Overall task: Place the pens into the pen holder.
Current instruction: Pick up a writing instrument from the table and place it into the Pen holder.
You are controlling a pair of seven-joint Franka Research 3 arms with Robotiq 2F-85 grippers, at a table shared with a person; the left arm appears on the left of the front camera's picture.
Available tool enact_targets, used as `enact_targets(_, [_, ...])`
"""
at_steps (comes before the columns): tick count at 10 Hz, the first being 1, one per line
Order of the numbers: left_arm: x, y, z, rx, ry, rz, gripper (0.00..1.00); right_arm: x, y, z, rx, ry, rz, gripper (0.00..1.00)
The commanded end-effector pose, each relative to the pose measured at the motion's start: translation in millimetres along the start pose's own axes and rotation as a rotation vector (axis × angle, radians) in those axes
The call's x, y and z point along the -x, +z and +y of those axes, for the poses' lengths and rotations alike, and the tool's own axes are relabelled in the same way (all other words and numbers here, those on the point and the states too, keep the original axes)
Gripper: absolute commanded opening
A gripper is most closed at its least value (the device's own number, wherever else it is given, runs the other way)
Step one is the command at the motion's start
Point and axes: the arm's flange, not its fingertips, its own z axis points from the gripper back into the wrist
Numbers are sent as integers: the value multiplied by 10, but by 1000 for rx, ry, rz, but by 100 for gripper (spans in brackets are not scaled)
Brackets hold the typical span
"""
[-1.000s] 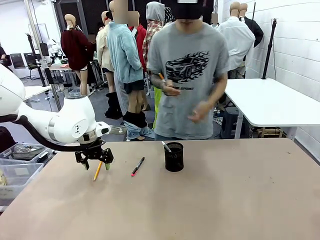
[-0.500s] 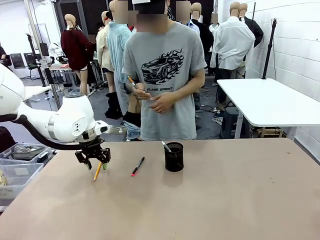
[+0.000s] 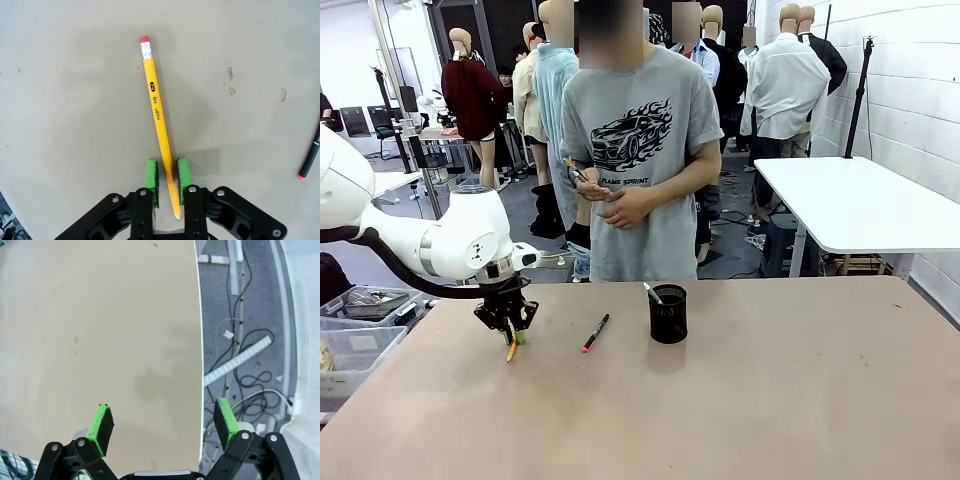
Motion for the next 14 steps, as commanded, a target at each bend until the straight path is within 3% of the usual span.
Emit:
enact_targets(1, [-42,-134,-12,9,-46,34,0,10,-23,28,24,-10,-2,100])
enact_targets(4, [20,5,-110,76,-173,-15,0,10,-23,28,24,-10,-2,100])
enact_targets(7, [58,450,-16,358,-470,-278,0,10,-23,28,24,-10,-2,100])
enact_targets(9, [5,506,-125,454,-671,-400,0,10,-23,28,24,-10,-2,100])
enact_targets(12, [-128,642,-403,649,-851,-557,0,10,-23,28,24,-10,-2,100])
enact_targets(14, [-183,665,-550,756,-894,-612,0,10,-23,28,24,-10,-2,100])
